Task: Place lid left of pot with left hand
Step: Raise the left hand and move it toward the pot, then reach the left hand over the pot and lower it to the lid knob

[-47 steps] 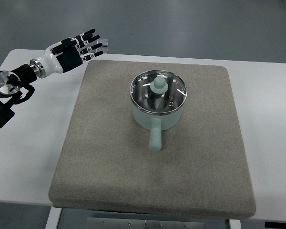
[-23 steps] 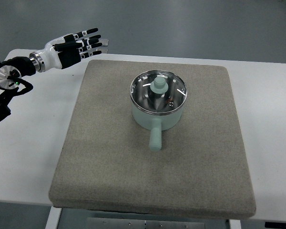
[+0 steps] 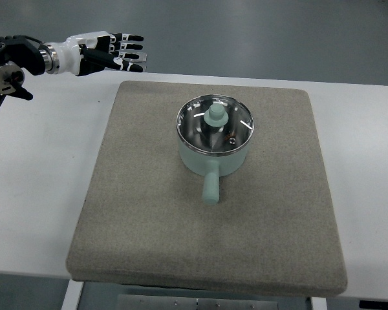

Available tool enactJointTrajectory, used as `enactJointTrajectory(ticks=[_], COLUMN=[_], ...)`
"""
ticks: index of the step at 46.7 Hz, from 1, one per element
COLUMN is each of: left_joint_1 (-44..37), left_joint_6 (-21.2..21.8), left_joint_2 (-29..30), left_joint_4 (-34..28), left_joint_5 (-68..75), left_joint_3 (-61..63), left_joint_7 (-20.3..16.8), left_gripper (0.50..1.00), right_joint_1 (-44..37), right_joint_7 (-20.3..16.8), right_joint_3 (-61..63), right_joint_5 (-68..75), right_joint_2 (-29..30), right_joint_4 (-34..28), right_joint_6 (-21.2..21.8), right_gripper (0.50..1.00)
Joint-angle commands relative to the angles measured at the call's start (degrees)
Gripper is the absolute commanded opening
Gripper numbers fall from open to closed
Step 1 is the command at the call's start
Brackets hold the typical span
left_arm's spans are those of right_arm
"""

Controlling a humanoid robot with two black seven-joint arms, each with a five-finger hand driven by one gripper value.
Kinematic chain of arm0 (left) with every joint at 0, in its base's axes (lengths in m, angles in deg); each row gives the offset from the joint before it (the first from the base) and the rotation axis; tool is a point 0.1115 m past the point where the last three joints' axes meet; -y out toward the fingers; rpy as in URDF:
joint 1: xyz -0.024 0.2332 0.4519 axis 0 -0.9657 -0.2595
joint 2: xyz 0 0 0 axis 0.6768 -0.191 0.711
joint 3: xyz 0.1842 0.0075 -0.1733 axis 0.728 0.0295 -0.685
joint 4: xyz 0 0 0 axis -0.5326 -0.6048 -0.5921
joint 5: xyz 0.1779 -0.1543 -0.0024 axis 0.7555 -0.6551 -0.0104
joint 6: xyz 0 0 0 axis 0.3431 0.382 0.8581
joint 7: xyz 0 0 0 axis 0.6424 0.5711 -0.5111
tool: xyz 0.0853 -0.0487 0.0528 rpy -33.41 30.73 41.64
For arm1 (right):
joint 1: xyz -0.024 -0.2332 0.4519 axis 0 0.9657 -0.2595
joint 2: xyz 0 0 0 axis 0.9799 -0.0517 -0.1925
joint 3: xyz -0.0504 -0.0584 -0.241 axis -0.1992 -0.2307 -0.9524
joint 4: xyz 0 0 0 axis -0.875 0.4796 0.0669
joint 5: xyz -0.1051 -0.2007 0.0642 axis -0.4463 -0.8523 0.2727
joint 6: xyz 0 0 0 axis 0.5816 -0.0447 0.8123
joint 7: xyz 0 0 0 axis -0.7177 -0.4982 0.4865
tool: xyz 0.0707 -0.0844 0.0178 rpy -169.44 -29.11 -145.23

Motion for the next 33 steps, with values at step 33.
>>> enactJointTrajectory(ticks=[33], left_joint_1=[13.2], left_joint_6=[0.0], left_joint_2=[0.1], left_joint_4=[20.8], left_joint_5=[32.5], left_joint_3=[10.7], left_joint_7=[-2.0], left_gripper=[0.994], right_joint_1=[0.0], right_joint_7=[0.0], right_joint_3=[0.0], right_joint_5=[0.0], right_joint_2=[0.0], right_joint_4=[0.0], right_joint_6=[0.0], right_gripper=[0.924])
